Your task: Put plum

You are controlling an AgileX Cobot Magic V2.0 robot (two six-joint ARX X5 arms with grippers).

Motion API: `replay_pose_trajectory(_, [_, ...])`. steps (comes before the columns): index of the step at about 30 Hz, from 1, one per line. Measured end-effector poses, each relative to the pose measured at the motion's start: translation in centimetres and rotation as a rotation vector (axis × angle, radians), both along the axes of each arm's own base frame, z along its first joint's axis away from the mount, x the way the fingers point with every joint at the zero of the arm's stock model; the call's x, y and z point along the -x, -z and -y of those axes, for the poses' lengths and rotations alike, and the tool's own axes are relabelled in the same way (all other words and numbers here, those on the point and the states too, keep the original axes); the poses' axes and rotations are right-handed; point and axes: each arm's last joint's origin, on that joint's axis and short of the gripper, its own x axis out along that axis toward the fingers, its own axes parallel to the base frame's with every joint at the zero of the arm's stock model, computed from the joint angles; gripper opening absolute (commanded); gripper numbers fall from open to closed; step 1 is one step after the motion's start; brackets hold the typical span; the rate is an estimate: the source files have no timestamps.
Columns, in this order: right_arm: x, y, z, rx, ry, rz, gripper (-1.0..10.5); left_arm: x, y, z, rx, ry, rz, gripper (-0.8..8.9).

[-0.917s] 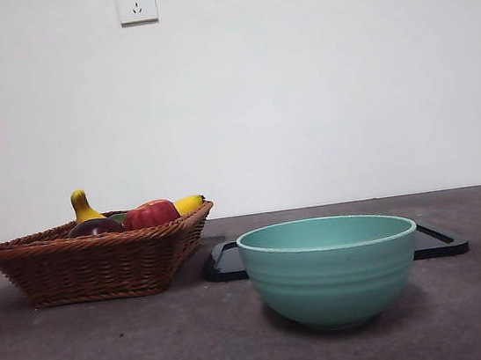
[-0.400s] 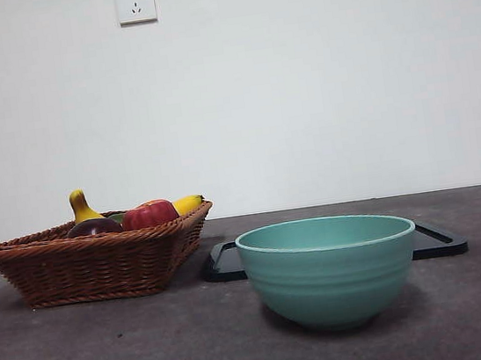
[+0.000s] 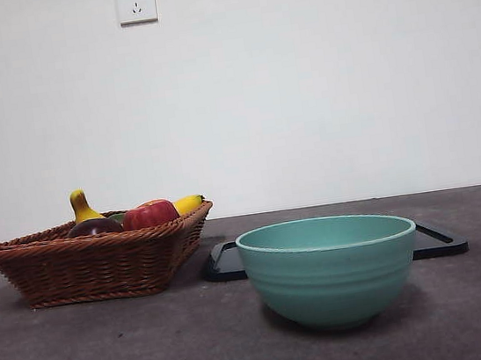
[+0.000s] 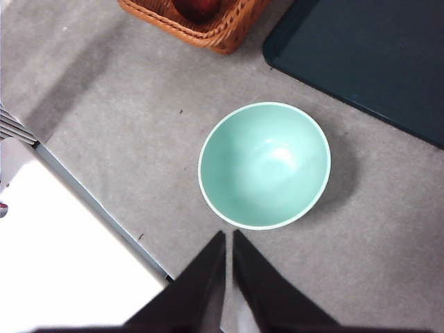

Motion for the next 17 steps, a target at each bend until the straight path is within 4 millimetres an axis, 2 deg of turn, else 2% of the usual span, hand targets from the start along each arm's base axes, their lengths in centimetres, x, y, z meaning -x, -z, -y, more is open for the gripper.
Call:
replay_pose_trajectory(11, [0.0,0.0,0.0,-0.001,0.000,0.002,0.0,0.1,1.2,0.0,0.020,-0.003,-0.120,0.07])
replay_pose_trajectory(17, [0.0,0.0,0.0,-0.002,0.000,0.003,0.0,0.1,1.2,0.0,0.047,-0.007,-0.123,0.07])
